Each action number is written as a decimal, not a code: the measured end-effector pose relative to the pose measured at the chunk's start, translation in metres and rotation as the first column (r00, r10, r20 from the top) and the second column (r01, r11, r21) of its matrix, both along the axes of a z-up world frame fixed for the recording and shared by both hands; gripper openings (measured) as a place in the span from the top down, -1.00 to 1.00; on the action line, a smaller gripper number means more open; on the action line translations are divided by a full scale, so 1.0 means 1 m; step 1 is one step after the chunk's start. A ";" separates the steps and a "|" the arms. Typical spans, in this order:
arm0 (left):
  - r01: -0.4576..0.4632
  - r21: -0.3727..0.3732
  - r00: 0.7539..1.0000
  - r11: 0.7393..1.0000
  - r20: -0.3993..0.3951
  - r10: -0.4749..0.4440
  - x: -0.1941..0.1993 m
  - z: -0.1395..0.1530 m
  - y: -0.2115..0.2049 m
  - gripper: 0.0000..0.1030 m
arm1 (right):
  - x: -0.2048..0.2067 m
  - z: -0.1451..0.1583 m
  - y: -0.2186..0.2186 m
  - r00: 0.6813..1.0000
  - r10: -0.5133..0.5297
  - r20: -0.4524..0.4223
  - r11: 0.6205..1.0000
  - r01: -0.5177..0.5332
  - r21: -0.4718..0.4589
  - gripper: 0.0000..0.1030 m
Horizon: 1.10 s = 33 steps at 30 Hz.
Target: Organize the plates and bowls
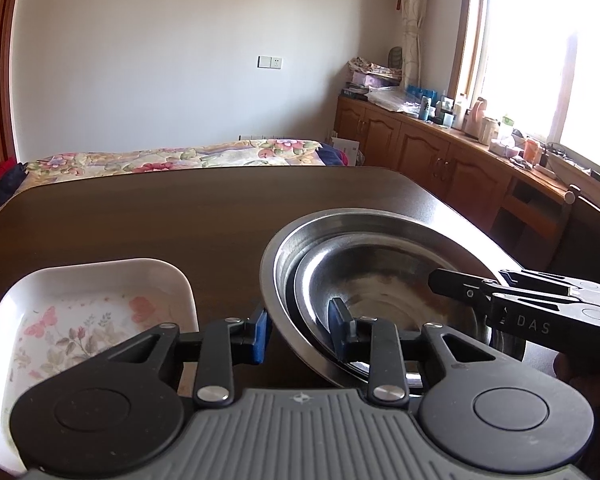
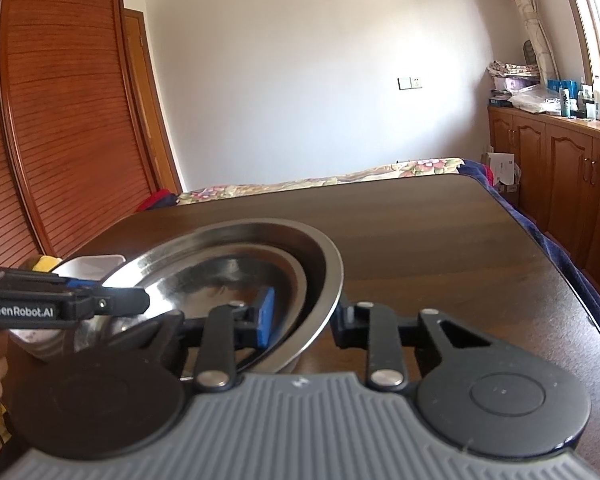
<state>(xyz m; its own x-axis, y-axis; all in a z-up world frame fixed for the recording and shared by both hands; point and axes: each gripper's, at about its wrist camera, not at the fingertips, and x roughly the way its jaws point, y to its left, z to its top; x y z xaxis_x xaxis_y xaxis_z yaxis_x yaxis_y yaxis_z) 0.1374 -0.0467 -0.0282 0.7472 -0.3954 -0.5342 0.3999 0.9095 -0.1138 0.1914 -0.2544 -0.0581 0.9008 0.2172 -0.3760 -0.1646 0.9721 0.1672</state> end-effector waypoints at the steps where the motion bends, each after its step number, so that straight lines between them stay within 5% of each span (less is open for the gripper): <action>1: 0.000 0.001 1.000 1.000 0.000 0.000 0.001 0.000 0.000 0.36 | 0.000 0.000 0.000 1.000 0.000 0.000 1.000 0.000 0.000 0.40; 33: -0.044 -0.018 0.996 0.999 0.080 0.045 -0.019 0.021 0.032 0.37 | 0.002 0.025 0.021 0.997 0.062 0.055 0.998 -0.062 0.004 0.46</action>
<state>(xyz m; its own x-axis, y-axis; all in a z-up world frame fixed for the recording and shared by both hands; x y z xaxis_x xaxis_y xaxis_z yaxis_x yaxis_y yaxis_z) 0.1180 -0.0142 -0.0071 0.8046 -0.3687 -0.4654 0.3676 0.9249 -0.0973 0.1938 -0.2338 -0.0332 0.9048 0.2752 -0.3251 -0.2333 0.9588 0.1622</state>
